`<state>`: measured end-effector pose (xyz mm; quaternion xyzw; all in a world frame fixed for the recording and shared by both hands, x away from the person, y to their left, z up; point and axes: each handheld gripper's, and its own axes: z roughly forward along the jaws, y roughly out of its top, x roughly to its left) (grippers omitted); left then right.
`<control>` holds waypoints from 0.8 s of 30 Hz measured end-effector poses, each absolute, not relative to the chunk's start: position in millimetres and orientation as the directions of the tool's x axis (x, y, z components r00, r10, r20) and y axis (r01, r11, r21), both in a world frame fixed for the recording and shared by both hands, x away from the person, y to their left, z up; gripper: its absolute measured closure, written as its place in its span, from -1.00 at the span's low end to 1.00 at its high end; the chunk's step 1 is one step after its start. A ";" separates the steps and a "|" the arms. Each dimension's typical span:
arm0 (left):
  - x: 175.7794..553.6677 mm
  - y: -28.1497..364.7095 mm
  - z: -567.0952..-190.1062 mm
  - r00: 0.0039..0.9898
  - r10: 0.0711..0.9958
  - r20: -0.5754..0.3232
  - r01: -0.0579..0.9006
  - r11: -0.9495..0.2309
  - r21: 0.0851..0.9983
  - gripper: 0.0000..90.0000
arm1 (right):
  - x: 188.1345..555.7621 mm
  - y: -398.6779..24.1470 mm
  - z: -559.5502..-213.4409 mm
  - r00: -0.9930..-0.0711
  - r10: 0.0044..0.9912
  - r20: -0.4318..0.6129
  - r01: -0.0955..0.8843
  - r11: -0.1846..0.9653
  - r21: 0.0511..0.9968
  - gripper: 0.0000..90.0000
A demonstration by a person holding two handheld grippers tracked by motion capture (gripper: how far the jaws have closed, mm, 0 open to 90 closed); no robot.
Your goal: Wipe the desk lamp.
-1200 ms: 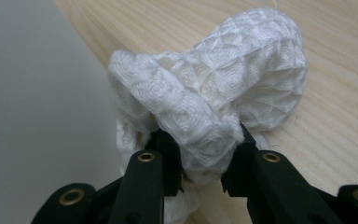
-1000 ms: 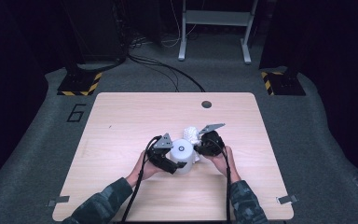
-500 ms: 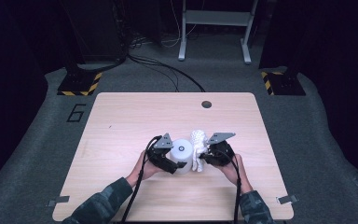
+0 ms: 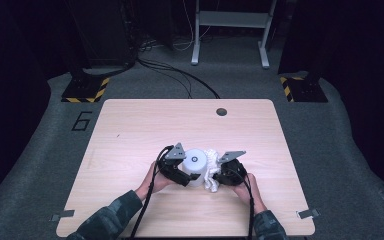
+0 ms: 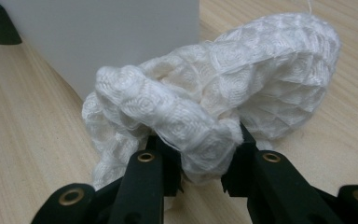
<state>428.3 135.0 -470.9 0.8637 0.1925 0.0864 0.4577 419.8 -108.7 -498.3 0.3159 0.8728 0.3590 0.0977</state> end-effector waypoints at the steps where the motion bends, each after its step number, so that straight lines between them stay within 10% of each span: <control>1: 428.1 135.0 -470.7 0.912 0.410 -0.027 0.253 -0.508 0.823 -0.81 | 419.2 -107.7 -498.3 -0.776 0.628 0.052 0.482 0.539 0.691 0.61; 24: 425.5 146.7 -456.5 0.900 0.435 -0.040 0.266 -0.475 0.839 -0.93 | 412.4 -115.0 -481.8 -0.742 0.671 0.014 0.475 0.510 0.717 0.61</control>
